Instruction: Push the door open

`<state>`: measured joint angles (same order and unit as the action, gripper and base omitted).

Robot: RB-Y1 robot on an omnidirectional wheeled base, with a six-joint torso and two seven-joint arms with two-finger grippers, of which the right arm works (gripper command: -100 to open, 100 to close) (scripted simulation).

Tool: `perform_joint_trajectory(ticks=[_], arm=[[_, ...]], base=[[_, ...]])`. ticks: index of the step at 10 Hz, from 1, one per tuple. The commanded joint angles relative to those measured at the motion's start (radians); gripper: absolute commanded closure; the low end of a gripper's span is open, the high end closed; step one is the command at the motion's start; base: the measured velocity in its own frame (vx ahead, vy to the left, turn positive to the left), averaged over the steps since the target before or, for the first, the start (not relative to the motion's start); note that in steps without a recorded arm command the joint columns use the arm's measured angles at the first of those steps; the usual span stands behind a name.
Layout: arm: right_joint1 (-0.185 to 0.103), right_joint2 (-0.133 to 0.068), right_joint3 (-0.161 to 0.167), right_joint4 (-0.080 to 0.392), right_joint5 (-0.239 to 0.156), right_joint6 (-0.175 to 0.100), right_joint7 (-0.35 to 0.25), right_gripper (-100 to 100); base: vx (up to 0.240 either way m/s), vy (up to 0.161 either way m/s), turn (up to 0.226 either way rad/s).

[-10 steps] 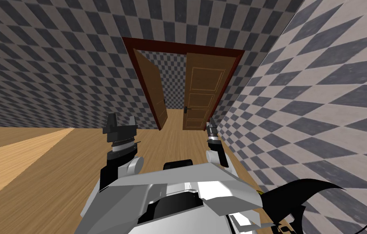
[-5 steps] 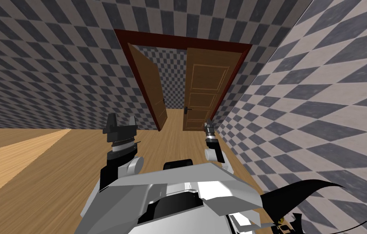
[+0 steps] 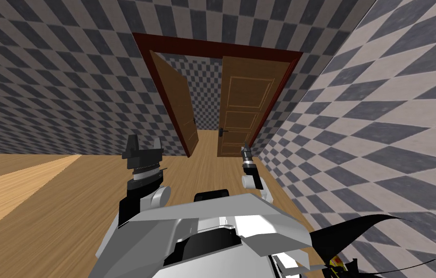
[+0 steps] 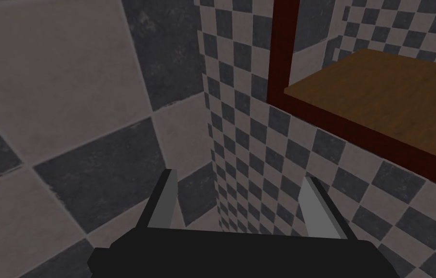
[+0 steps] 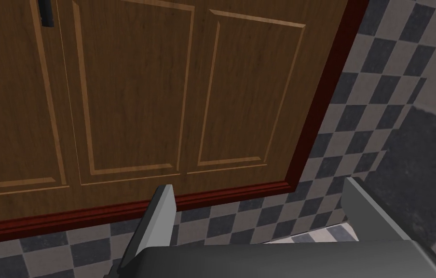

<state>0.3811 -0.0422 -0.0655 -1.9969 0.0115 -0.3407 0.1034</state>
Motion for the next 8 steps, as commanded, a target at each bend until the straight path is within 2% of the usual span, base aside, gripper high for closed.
perform_joint_trajectory(ticks=[1,8], arm=[[-0.022,-0.006,-0.005,0.034,-0.003,0.004,-0.003,-100],[-0.116,-0.014,-0.019,0.188,-0.008,0.013,-0.008,-100]], base=[[0.089,-0.006,0.002],[0.1,-0.008,0.0]])
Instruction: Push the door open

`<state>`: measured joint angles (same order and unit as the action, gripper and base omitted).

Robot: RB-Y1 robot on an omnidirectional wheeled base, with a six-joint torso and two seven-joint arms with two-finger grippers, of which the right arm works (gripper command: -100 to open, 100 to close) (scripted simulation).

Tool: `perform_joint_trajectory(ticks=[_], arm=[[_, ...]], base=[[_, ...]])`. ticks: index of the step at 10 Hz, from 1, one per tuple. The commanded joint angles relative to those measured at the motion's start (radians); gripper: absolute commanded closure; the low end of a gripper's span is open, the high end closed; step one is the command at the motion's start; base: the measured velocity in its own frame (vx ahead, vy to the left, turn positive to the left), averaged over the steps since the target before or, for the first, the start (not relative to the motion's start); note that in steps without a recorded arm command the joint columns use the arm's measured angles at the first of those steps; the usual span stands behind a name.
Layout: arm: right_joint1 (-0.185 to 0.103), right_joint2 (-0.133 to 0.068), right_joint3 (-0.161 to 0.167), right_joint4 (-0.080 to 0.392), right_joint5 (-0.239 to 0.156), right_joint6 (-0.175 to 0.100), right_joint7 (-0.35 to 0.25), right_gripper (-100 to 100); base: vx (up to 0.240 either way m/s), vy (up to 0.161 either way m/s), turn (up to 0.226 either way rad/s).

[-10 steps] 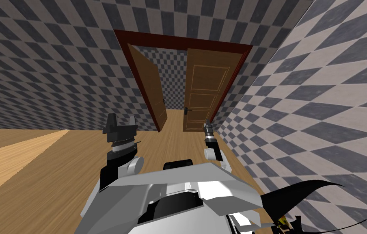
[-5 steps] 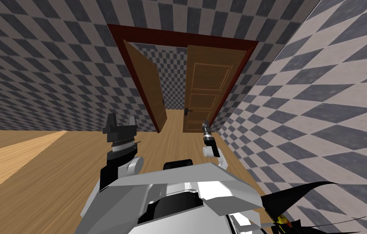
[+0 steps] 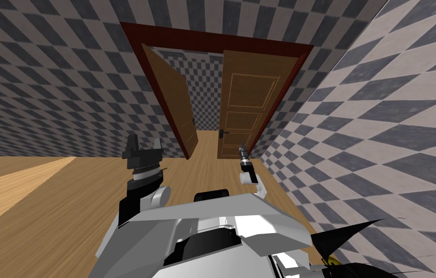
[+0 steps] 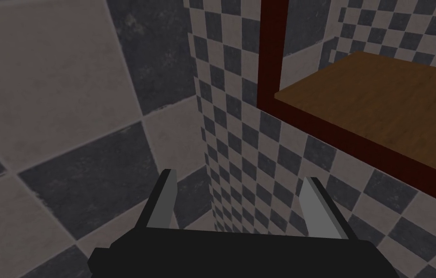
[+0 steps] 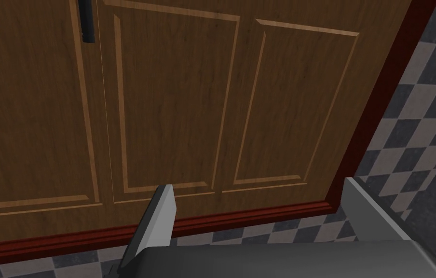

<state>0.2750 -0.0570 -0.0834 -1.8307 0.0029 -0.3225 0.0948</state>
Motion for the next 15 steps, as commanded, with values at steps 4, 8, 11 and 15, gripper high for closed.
perform_joint_trajectory(ticks=[4,8,11,15], arm=[[-0.066,0.002,-0.009,0.113,-0.003,0.001,-0.002,-100],[-0.123,0.006,-0.016,0.205,-0.007,0.006,-0.005,-100],[-0.164,0.012,-0.022,0.272,-0.009,0.01,-0.007,-100],[-0.217,0.023,-0.03,0.358,-0.012,0.015,-0.009,-100]], base=[[0.098,-0.009,0.001],[0.097,-0.013,0.001],[0.103,-0.008,0.001],[0.096,-0.008,0.0]])
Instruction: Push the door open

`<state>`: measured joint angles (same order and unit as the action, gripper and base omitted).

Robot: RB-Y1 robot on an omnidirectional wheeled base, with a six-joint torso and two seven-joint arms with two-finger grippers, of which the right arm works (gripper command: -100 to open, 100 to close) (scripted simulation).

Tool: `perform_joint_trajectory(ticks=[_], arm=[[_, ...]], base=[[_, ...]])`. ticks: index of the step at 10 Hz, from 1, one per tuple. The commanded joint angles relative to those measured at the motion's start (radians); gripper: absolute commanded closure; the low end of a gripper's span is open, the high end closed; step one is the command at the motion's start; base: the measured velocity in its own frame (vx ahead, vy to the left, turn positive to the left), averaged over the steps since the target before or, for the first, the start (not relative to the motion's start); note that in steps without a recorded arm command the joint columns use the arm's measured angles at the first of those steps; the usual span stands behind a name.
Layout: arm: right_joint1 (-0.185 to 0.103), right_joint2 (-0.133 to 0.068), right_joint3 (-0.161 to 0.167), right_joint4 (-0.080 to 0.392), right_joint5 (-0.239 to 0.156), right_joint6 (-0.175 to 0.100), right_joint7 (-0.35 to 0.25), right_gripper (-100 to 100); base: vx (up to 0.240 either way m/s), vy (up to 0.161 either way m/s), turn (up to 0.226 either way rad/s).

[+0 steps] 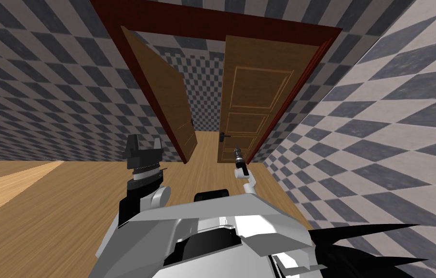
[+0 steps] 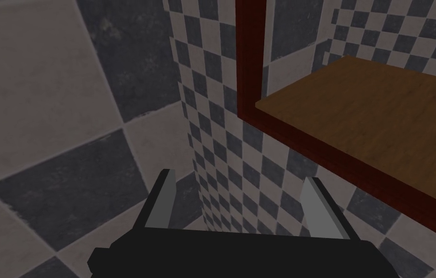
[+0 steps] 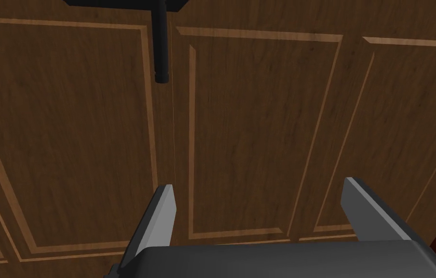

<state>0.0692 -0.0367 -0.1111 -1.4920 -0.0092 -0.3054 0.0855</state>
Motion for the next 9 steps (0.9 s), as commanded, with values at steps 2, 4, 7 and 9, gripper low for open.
perform_joint_trajectory(ticks=[2,4,7,9], arm=[[-0.036,0.009,-0.005,0.061,-0.002,0.001,-0.001,-100],[-0.06,0.016,-0.009,0.099,-0.003,0.003,-0.002,-100],[-0.093,0.027,-0.013,0.153,-0.005,0.006,-0.004,-100],[-0.123,0.039,-0.018,0.202,-0.007,0.009,-0.005,-100]], base=[[0.101,-0.001,0.001],[0.101,-0.005,0.001],[0.098,-0.012,0.001],[0.113,-0.016,0.0]])
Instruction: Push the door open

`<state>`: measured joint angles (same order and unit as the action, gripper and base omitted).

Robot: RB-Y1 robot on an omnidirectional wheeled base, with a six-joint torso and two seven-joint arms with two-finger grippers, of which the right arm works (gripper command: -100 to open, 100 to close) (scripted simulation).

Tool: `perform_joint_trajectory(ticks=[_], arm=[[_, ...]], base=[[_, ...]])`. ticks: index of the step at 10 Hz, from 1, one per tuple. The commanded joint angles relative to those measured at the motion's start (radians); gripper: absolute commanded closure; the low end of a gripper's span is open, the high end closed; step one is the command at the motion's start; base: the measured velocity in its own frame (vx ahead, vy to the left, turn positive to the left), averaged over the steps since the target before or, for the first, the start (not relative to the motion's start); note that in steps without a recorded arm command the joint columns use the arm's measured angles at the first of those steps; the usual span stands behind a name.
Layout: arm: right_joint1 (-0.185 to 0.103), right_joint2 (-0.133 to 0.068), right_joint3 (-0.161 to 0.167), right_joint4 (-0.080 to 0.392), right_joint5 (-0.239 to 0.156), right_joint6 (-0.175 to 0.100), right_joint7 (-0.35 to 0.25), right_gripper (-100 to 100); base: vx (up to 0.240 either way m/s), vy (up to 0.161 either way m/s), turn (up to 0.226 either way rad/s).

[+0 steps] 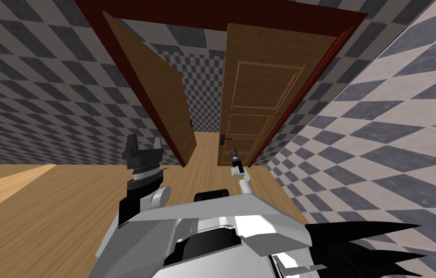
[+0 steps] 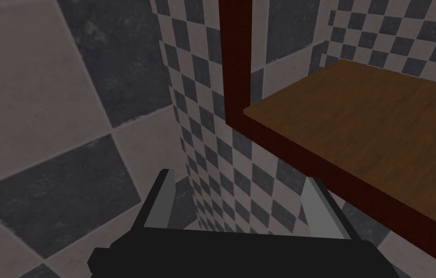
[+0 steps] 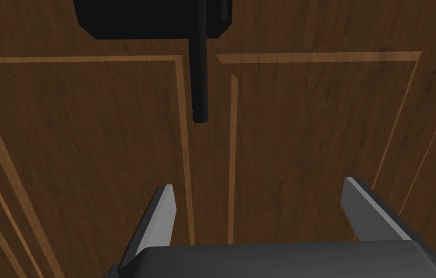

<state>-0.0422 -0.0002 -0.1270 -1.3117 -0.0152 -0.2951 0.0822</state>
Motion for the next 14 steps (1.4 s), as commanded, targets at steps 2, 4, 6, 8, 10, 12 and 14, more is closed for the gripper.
perform_joint_trajectory(ticks=[2,4,6,8,10,12,14], arm=[[-0.037,0.014,-0.005,0.063,-0.003,0.001,-0.003,-100],[-0.057,0.025,-0.008,0.097,-0.004,0.003,-0.004,-100],[-0.08,0.039,-0.011,0.133,-0.005,0.006,-0.005,-100],[-0.077,0.005,-0.014,0.127,-0.005,0.004,-0.004,-100],[-0.08,-0.016,-0.017,0.133,-0.006,0.002,-0.004,-100],[-0.083,-0.024,-0.022,0.14,-0.007,0.0,-0.004,-100],[-0.086,-0.016,-0.026,0.146,-0.008,-0.002,-0.004,-100]], base=[[0.135,-0.011,0.003],[0.135,0.012,-0.002],[0.157,-0.021,0.004],[0.084,0.001,0.009],[0.198,-0.002,0.02],[0.209,-0.028,0.013],[0.172,-0.023,0.019]])
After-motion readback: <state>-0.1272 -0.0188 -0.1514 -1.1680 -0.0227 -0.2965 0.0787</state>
